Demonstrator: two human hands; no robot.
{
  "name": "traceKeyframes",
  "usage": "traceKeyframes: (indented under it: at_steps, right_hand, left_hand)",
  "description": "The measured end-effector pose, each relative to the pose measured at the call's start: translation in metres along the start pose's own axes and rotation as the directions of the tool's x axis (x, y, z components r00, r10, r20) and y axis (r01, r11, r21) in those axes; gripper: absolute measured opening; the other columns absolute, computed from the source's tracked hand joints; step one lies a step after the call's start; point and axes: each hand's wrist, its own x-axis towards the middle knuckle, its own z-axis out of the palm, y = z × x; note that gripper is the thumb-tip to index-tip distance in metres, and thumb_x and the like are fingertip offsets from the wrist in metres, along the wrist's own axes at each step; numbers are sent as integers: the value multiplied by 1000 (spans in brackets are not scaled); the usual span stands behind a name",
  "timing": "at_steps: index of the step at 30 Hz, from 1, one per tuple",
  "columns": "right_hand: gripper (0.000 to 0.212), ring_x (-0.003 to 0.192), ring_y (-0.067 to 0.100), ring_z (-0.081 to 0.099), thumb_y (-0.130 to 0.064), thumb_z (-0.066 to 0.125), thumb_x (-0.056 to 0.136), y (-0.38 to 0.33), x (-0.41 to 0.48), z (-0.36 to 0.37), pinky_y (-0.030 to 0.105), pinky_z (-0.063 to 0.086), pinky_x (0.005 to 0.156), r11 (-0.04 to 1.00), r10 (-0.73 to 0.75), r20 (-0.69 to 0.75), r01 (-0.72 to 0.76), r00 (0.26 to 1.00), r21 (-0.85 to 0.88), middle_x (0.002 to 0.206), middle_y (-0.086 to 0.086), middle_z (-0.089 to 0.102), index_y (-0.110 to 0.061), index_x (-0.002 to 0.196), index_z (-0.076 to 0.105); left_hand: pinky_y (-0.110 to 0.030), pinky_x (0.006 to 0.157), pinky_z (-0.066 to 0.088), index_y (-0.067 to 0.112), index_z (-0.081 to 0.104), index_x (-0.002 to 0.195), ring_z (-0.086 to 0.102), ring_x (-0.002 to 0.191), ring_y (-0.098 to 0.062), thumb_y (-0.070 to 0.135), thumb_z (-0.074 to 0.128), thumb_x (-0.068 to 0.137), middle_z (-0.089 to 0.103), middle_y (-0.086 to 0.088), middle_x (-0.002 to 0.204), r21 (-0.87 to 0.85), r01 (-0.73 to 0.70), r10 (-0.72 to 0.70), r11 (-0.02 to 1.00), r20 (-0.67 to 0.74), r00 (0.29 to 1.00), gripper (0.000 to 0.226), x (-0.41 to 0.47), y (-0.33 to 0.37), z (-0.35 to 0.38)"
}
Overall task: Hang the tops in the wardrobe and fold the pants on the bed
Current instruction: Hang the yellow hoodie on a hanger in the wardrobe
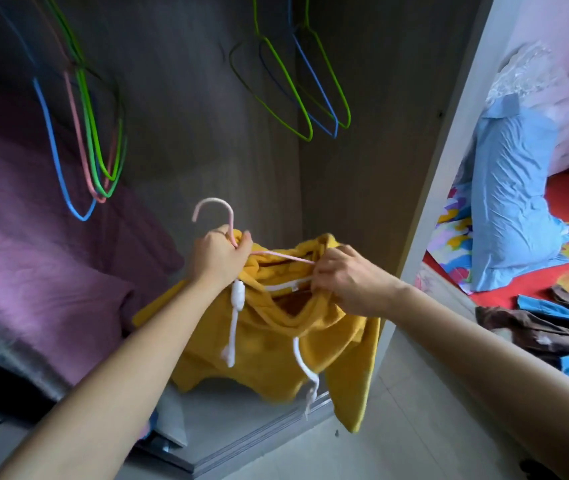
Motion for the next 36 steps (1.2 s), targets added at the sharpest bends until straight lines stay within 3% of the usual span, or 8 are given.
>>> traceKeyframes:
  at_steps: [5,10,14,18,23,26,31,36]
  right_hand:
    - [39,103,11,56,-44,55,80,10,5,-2,31,53,87,854,297,53,-290,953,433,116,-10,54,-32,117,58]
    - [31,89,12,64,-44,40,105,-7,30,-1,29,56,80,911,312,0,-299,950,284,99,-3,65,-22,114,59]
    - [22,75,12,65,-32,41,106,4,33,5,21,55,66,842,471,28,-459,882,283,89,-3,64,-21,108,60]
    - [15,67,5,56,-32,42,106,10,11,20,19,46,64,809,506,32,-487,862,330,86,-7,61,-28,94,50]
    - [20,77,8,65,-36,48,104,17,-3,34,19,56,73,697,579,276,-641,767,322,91,-9,64,-24,99,63]
    - [23,76,12,68,-36,49,104,12,11,19,25,60,70,644,605,186,-613,774,458,86,-8,67,-24,99,68]
    - [40,63,10,66,-67,57,89,4,29,-19,14,52,53,583,634,84,-547,769,601,70,-11,66,-29,85,69]
    - [41,59,11,64,-63,58,89,0,36,-25,17,51,58,622,656,-14,-531,754,575,66,-9,63,-24,81,64]
  left_hand:
    - [-25,49,37,22,40,57,56,55,-16,53,66,85,49,8,51,-127,-33,37,991,29,999,50,-12,6,-1]
    - [-22,57,51,24,54,72,63,66,-13,61,82,66,63,4,69,-307,58,11,950,217,976,47,-4,32,-12]
    - [-35,80,61,29,65,106,69,93,-21,40,88,69,70,3,100,-449,287,18,846,563,827,44,5,27,-32]
    - [-23,59,55,24,64,89,69,83,-20,12,79,80,69,-1,88,-625,353,-214,697,289,933,21,9,19,-36]
    - [-19,54,44,29,57,81,61,73,-11,8,72,78,62,7,81,-425,158,-168,891,15,986,26,6,11,-34]
    - [-22,56,43,29,58,96,60,79,-10,9,67,82,63,5,92,-332,176,-135,927,144,980,26,3,5,-30]
    - [-25,74,47,20,59,127,60,105,-20,42,77,82,62,-3,119,-222,467,-310,856,502,808,52,7,-10,-35]
    - [-25,54,46,13,69,76,61,64,-20,40,83,74,68,-7,71,-120,554,-374,824,618,691,30,6,-7,-36]
